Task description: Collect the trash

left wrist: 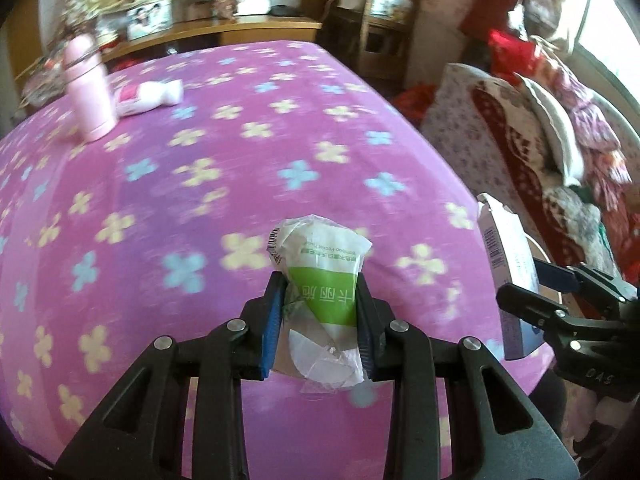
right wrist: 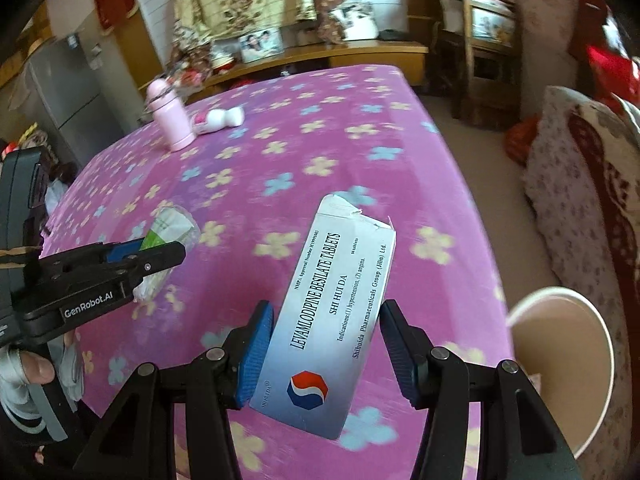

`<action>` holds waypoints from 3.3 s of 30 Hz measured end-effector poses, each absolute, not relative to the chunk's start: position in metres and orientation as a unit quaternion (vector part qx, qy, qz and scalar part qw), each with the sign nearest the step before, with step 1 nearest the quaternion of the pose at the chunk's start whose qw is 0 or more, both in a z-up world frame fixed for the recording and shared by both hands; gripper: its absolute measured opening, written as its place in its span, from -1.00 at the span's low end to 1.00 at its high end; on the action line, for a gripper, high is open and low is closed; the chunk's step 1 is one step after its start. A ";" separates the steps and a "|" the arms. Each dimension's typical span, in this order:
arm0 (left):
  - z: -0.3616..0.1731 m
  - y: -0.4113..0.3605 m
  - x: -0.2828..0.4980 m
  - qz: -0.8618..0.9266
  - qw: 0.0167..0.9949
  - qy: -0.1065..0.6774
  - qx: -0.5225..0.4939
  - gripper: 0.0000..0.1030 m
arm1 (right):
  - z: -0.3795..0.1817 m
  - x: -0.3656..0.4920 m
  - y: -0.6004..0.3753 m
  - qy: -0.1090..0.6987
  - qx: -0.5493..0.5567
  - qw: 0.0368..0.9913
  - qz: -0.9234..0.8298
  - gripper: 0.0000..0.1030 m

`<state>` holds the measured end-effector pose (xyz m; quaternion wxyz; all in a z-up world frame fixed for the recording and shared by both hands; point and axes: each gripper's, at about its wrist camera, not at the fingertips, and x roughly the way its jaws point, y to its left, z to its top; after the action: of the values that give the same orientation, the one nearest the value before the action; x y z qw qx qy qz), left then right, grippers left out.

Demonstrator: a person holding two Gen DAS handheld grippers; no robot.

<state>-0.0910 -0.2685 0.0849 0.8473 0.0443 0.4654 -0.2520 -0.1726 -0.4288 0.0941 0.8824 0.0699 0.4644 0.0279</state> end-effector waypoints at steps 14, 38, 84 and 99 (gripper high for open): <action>0.085 -0.385 -0.125 -0.319 0.823 0.460 0.093 -0.42 | 0.094 -0.228 -0.525 0.459 0.110 0.880 -0.047 0.03; 0.057 -0.517 -0.160 -0.417 0.761 0.481 0.123 -0.31 | 0.046 -0.276 -0.637 0.478 0.169 0.847 -0.159 0.04; 0.138 -0.400 -0.192 -0.360 0.870 0.326 0.085 0.19 | 0.144 -0.322 -0.557 0.327 0.113 0.901 -0.261 0.33; 0.170 -0.364 -0.223 -0.368 0.887 0.270 0.059 0.19 | 0.197 -0.355 -0.513 0.258 0.084 0.923 -0.273 0.47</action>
<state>-0.2227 -0.3642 0.1700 0.8875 0.0593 0.2704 -0.3684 -0.3549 -0.5128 0.1971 0.9232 0.0836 0.2577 -0.2726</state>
